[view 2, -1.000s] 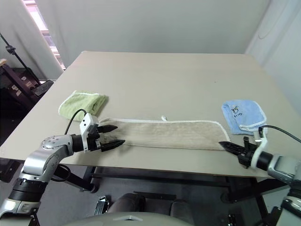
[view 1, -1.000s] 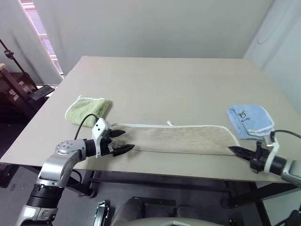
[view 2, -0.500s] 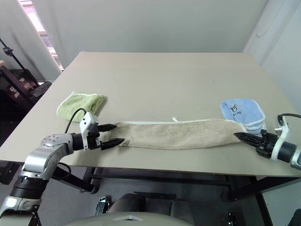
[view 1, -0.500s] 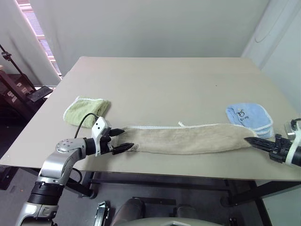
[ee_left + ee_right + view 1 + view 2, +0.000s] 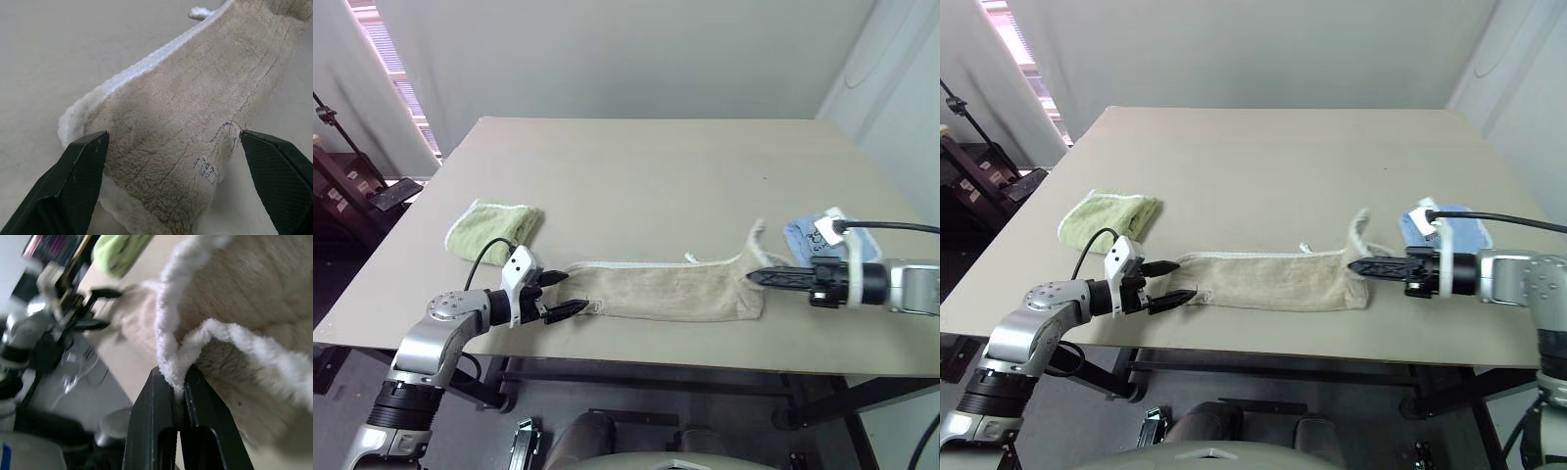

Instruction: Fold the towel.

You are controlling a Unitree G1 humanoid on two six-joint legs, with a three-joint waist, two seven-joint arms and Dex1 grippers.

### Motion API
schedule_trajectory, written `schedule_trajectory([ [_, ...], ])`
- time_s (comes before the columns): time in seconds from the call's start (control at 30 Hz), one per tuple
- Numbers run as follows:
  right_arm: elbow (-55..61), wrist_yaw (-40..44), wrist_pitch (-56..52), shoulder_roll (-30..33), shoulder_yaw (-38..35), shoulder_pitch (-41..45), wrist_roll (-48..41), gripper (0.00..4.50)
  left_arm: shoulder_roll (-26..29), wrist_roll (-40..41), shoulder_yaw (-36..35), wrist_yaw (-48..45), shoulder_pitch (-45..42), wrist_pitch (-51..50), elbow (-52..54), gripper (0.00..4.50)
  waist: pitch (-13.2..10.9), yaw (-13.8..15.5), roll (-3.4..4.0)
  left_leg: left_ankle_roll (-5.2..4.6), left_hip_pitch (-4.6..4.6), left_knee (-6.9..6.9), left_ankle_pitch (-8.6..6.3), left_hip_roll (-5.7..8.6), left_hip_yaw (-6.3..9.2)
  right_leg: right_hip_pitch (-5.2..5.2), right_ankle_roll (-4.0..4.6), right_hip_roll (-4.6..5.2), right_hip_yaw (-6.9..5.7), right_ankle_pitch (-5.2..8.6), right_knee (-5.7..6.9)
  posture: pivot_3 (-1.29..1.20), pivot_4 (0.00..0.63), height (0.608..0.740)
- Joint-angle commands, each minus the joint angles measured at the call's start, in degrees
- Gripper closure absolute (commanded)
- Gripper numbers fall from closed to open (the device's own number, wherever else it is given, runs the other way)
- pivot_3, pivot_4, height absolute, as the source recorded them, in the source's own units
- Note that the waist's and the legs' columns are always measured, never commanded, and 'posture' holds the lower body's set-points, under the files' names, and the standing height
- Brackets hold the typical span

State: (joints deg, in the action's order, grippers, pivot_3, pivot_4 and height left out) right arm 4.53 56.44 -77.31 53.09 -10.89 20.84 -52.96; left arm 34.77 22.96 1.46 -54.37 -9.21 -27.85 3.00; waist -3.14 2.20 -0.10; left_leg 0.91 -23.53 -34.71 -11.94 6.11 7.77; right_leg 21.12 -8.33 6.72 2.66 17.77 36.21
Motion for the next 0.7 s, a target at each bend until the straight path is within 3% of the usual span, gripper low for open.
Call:
schedule_trajectory([
  [0.03,3.65,0.52,1.42,-1.50,5.60,3.46,0.90,4.46,0.13,-0.32,-0.19,0.60,-0.77,0.32,1.86,0.00,0.00,0.12,0.00,-0.01,-0.03,0.00,0.00,0.01,0.00,0.03,0.00,0.01,0.00,0.00,0.00,0.00,0.000,0.740],
  [0.3,4.49,1.19,6.43,-4.58,18.50,7.69,7.73,4.46,0.17,-0.36,-0.02,1.17,-0.52,0.10,2.33,0.00,-0.01,0.07,-0.02,-0.02,-0.08,-0.03,-0.01,0.03,0.00,0.07,-0.04,0.00,-0.01,-0.03,0.00,0.00,0.000,0.740],
  [0.7,5.93,1.85,22.70,-5.64,30.31,10.58,24.29,4.46,0.39,-0.43,0.10,1.67,0.80,-0.12,3.53,0.00,-0.01,0.00,-0.02,-0.02,-0.07,-0.03,-0.01,0.03,0.00,0.09,-0.19,-0.03,-0.01,-0.11,0.01,0.00,0.000,0.740],
])
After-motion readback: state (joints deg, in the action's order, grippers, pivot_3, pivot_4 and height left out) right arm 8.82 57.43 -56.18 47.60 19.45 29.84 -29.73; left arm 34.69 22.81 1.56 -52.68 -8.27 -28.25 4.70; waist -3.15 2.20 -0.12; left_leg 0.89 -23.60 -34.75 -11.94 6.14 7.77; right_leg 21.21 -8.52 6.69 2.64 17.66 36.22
